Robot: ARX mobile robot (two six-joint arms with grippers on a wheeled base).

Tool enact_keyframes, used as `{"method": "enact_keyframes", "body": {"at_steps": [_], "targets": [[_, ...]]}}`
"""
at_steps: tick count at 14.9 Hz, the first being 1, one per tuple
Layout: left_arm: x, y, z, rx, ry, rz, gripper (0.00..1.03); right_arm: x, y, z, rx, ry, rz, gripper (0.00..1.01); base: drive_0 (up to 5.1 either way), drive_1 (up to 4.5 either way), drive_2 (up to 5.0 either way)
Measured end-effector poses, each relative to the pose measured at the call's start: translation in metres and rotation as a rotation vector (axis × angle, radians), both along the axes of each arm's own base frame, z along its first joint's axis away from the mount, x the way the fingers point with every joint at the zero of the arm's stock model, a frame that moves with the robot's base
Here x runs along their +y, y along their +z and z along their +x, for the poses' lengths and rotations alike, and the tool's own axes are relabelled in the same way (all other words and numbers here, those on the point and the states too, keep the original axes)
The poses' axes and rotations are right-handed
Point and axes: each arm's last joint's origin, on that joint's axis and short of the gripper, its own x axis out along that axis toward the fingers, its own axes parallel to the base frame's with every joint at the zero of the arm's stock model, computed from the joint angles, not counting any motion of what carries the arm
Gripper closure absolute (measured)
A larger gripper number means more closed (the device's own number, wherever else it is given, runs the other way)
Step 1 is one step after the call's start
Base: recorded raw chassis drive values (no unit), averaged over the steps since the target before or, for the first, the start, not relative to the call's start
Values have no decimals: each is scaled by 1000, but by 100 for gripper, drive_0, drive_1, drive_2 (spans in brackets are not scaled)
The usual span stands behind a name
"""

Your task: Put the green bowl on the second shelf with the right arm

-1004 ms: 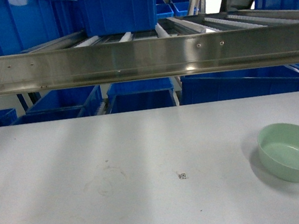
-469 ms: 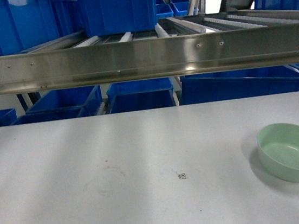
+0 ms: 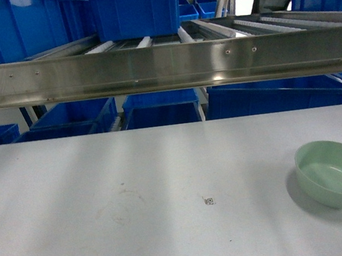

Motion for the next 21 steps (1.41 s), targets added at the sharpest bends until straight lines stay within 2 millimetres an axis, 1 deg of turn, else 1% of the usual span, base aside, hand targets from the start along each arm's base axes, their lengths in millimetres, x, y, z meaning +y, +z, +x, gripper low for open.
{"method": "enact_keyframes", "body": {"at_steps": [1,2,4,5,7,9,10,11,14,15,18,19,21], "targets": [[0,0,0,0,0,0,5,-4,1,25,88,2,-5,3,0,0,0],[0,0,0,0,0,0,5,-7,-6,65,256,21,-36,3,0,0,0],[0,0,0,0,0,0,5,-8,-9,102,331,41,-72,3,0,0,0],[0,0,0,0,0,0,5,-9,-11,113,353,38,-84,3,0,0,0],[0,0,0,0,0,0,5,-9,-18,122,405,42,-93,3,0,0,0],[0,0,0,0,0,0,5,-7,-33,128,462,50,-113,3,0,0,0],[0,0,0,0,0,0,5,-3,-45,130,506,67,-127,3,0,0,0],[0,0,0,0,0,0,5,-3,-50,132,528,69,-130,3,0,0,0],[0,0,0,0,0,0,5,-2,-74,142,597,78,-149,3,0,0,0],[0,0,0,0,0,0,5,-6,-83,145,622,69,-153,3,0,0,0],[0,0,0,0,0,0,5,-29,-99,160,669,7,-141,3,0,0,0],[0,0,0,0,0,0,5,-33,-103,164,683,-4,-135,3,0,0,0],[0,0,0,0,0,0,5,-36,-112,166,703,-10,-122,3,0,0,0]]}}
